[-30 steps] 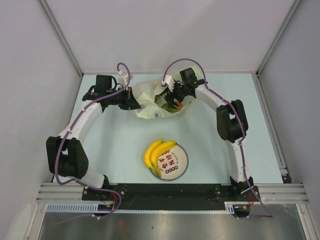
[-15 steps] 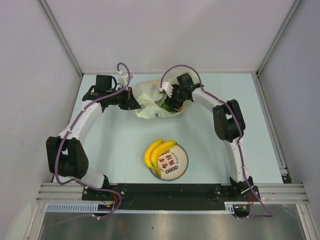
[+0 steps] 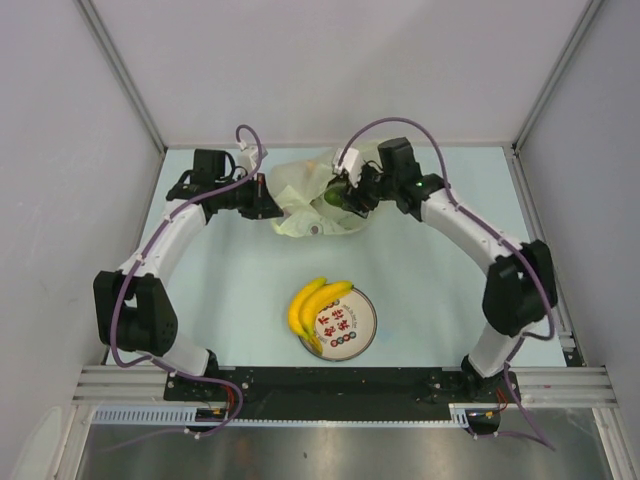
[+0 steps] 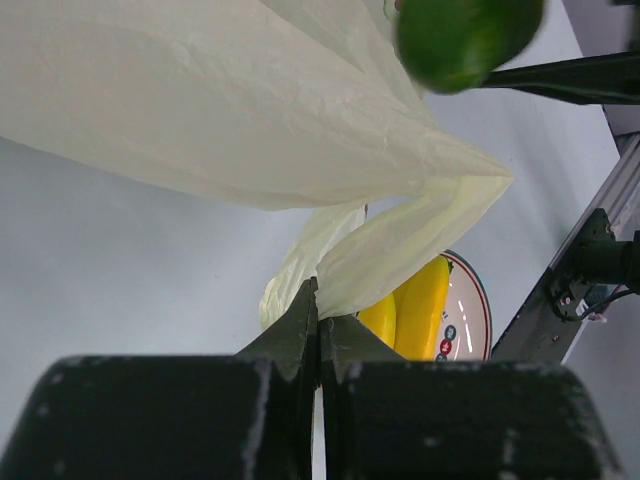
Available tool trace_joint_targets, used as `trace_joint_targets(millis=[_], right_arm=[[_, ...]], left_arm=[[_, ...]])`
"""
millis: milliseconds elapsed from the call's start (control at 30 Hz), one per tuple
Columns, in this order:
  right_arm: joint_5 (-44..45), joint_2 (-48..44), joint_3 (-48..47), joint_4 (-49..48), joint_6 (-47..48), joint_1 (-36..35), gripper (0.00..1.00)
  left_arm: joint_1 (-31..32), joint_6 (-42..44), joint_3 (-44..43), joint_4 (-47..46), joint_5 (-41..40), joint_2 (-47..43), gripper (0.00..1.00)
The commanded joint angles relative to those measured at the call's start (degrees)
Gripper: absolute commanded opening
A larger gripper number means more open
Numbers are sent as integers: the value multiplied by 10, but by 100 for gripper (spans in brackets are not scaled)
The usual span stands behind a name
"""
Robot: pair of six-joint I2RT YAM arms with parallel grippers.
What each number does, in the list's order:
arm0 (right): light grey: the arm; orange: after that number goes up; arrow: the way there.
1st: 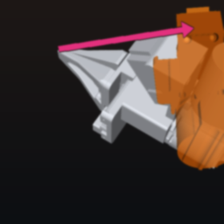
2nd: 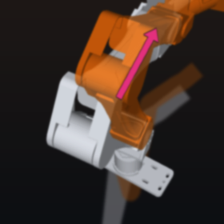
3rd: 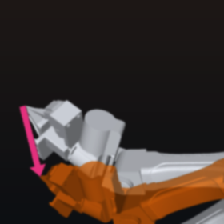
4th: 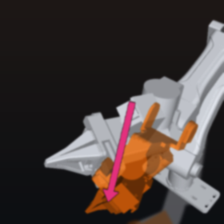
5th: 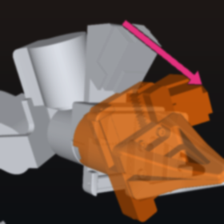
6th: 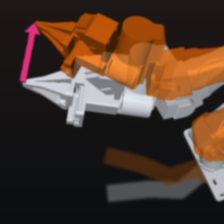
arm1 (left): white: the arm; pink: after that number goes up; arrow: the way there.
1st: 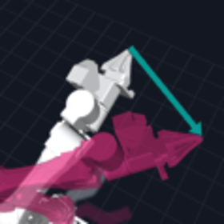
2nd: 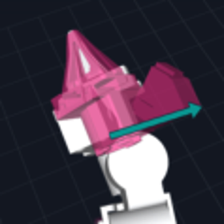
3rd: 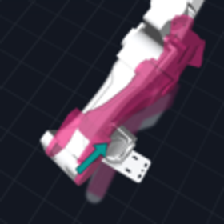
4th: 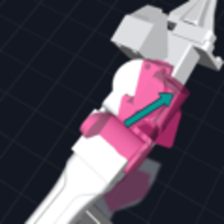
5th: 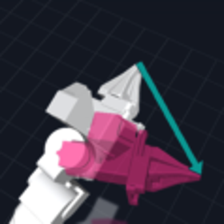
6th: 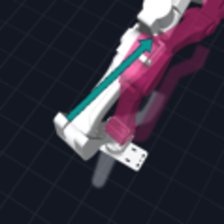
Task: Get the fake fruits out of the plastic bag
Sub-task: Take out the fake fruit from the plastic bag, then place the fake fruit on the plate.
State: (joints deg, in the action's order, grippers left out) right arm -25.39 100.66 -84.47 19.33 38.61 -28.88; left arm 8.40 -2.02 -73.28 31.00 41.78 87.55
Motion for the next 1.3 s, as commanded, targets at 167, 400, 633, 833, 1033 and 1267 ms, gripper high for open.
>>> trace_joint_targets(millis=[167, 400, 633, 833, 1033, 1267], right_arm=[[-23, -199, 90, 106, -161, -38, 42], [-52, -279, 208, 173, -299, -50, 42], [-5, -314, 285, 162, -159, -161, 39], [71, -337, 353, 71, -23, -257, 39], [70, -364, 420, -24, 136, -282, 39], [18, -384, 490, -131, 273, -293, 40]], left_arm=[[4, -11, -18, -12, 23, -15, 0], [3, -40, 5, -31, 30, -38, 0], [3, -47, 22, -29, 33, -56, 0], [4, -54, 42, -40, 37, -75, 0], [3, -51, 60, -42, 34, -93, 0], [4, -54, 83, -39, 34, -108, 0]])
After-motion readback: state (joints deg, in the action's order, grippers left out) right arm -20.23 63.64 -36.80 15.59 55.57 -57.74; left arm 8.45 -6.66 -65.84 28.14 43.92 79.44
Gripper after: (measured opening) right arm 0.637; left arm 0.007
